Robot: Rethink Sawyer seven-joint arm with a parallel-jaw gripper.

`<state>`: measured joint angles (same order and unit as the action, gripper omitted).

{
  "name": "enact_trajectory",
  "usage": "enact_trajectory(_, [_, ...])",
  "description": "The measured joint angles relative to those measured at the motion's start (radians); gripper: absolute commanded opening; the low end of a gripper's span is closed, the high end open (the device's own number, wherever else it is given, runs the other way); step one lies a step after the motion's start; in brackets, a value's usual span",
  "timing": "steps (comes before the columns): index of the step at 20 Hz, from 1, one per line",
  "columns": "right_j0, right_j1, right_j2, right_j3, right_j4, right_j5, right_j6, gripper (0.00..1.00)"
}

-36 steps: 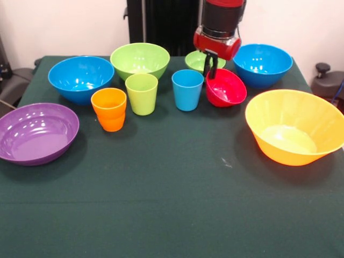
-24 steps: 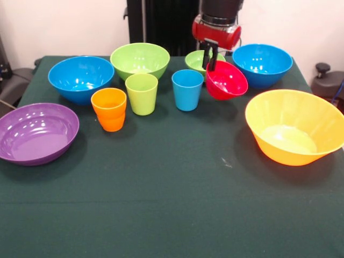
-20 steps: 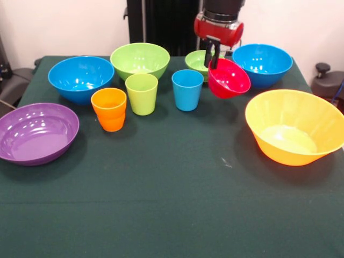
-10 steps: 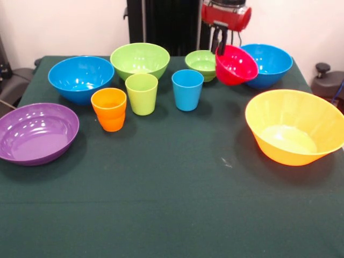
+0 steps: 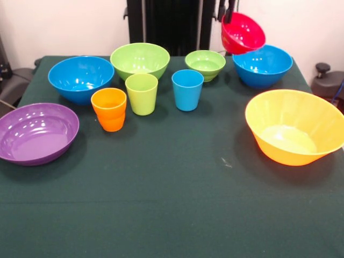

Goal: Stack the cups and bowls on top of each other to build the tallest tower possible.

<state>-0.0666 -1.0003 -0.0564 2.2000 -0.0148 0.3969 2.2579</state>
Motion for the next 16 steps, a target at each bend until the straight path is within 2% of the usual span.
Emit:
enact_trajectory(8, [-0.010,0.018,-0.001,-0.082,-0.001,0.049,0.000,0.00])
enact_trajectory(16, [-0.044,0.132,-0.005,-0.278,-0.001,0.067,0.000,0.00])
